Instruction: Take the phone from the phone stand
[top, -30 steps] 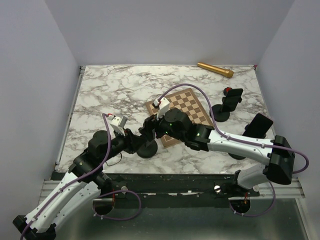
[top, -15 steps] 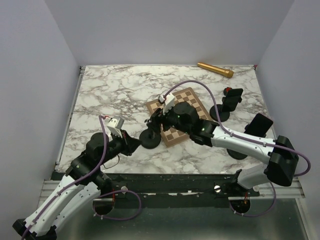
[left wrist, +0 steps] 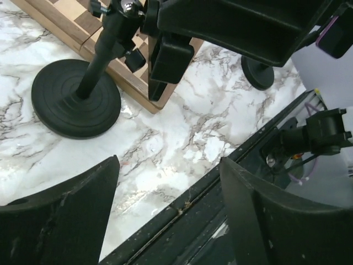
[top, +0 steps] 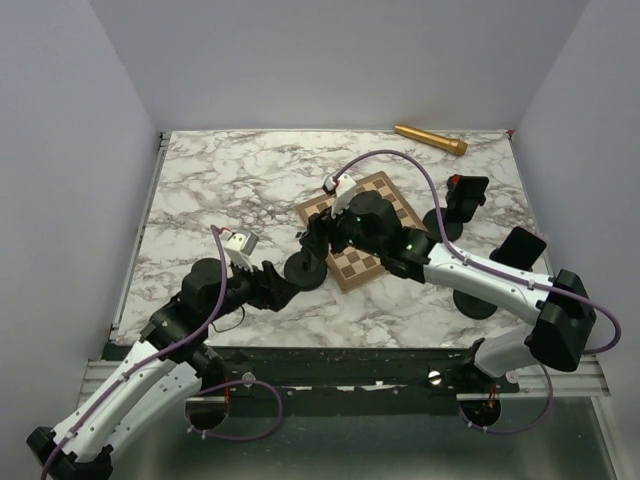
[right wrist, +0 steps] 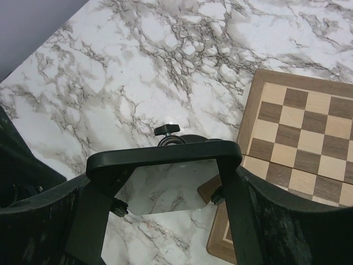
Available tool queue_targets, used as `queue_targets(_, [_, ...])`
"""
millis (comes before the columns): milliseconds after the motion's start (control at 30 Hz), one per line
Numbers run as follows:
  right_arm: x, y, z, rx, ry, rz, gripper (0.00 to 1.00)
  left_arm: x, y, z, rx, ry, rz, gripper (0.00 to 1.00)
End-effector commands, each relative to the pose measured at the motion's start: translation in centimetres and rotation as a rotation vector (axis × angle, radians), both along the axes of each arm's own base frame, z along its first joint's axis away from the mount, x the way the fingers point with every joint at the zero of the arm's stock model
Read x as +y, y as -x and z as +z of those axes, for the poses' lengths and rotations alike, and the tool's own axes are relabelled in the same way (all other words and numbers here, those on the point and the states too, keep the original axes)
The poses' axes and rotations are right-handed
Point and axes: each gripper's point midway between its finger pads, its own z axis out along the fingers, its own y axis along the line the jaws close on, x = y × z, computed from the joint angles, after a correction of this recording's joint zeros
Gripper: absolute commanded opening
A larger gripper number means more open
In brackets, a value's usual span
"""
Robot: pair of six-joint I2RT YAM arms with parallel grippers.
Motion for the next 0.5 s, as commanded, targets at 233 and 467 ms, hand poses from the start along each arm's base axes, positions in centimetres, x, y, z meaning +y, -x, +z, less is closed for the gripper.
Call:
queue_targets(233, [2.6, 3.5, 0.6, 0.241, -0.062, 0.087, 0.01, -1.9, -2.7, 2.7, -0.136, 0.002, -0.029, 0.76])
queue_targets(467, [2.6, 3.5, 0.5, 0.247, -0.052, 0.085, 0.01, -2.4, -4.0, 3.2, -0.167, -0.021, -0.018, 0.69])
